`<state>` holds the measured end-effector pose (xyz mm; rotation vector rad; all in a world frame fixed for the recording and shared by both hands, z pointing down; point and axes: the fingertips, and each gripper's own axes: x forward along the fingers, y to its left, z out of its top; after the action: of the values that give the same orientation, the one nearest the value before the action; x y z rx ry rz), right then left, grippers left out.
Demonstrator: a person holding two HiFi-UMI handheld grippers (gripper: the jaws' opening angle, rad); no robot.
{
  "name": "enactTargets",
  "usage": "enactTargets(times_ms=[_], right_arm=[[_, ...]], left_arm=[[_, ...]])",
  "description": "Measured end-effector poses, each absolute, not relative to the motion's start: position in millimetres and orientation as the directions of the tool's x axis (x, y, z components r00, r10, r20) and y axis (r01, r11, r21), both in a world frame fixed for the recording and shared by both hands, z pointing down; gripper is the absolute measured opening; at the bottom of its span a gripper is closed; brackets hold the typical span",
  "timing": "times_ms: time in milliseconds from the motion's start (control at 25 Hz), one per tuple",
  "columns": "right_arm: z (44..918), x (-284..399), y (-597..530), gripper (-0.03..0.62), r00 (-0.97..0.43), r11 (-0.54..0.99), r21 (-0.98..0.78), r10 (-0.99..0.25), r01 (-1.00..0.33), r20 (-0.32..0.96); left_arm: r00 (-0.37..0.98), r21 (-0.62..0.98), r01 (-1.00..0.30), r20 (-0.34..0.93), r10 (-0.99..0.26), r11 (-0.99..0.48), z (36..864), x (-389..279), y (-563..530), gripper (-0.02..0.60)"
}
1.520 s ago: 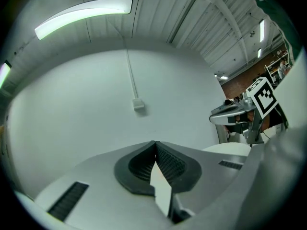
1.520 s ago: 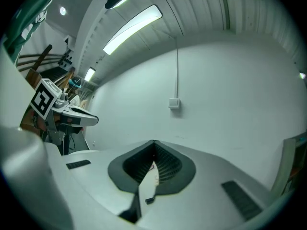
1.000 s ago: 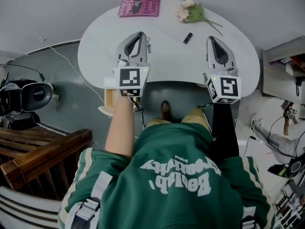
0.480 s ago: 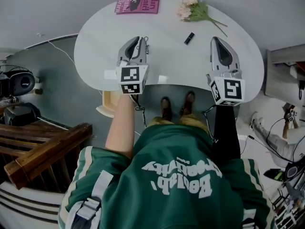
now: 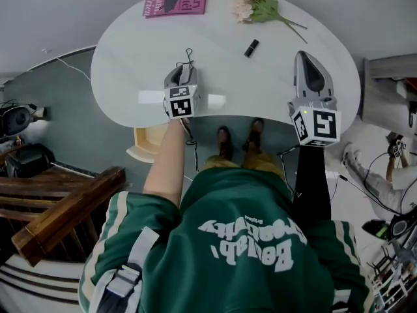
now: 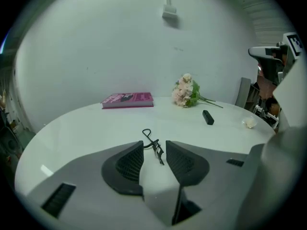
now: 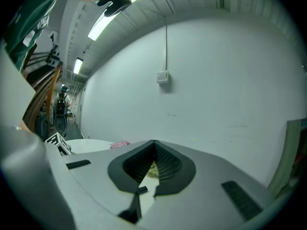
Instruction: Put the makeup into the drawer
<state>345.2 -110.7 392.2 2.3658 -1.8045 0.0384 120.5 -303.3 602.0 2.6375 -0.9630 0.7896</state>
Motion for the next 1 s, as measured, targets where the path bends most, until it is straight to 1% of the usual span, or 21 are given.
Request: enactTargets(times_ms=[120, 160, 200, 280, 360, 520, 680, 840, 1000], right_arm=[[396, 351, -106, 0.009, 0.280, -0.267, 0.106, -0.951, -0.958, 0.130], [398, 352, -105, 0.009, 0.282, -0.270, 0.102, -0.950, -0.957, 0.134], [399, 352, -104, 0.009, 0.282, -0.269, 0.105, -0.950, -0.957, 0.136], [401, 352, -104, 0.009, 0.278, -0.264, 0.115, -0.950, -0.958, 0.139], [398, 350, -104, 0.009, 0.278, -0.262, 0.118, -0.949, -0.958, 0.146], [385, 347, -104, 0.009, 0.281, -0.265, 0.125, -0.950, -0.956, 0.133], [368, 344, -105, 0.009, 0.279, -0.265, 0.138, -0.956, -0.954, 0.096], [354, 339, -102, 0.009, 0.280, -0.268, 0.147, -0.957, -0.952, 0.069], [341, 331, -101, 0.009, 0.274, -0.265, 0.165, -0.961, -0.950, 0.034]], left_arm=[[0.606, 0.037, -0.676, 0.596, -0.527, -0.736, 620, 118, -308, 0.152], [0.589, 0.025, -0.687, 0.606, -0.536, -0.726, 624, 116, -311, 0.137], [0.573, 0.011, -0.696, 0.611, -0.546, -0.718, 625, 115, -313, 0.043], [0.570, 0.000, -0.694, 0.612, -0.549, -0.720, 624, 115, -316, 0.040], [0.595, -0.006, -0.674, 0.590, -0.547, -0.739, 613, 118, -315, 0.040], [0.653, -0.020, -0.657, 0.485, -0.582, -0.753, 560, 126, -313, 0.040], [0.733, -0.003, -0.631, 0.326, -0.597, -0.776, 477, 143, -303, 0.040], [0.790, -0.071, -0.584, 0.177, -0.587, -0.808, 400, 156, -286, 0.040], [0.830, -0.150, -0.537, 0.085, -0.552, -0.830, 348, 164, -264, 0.040]])
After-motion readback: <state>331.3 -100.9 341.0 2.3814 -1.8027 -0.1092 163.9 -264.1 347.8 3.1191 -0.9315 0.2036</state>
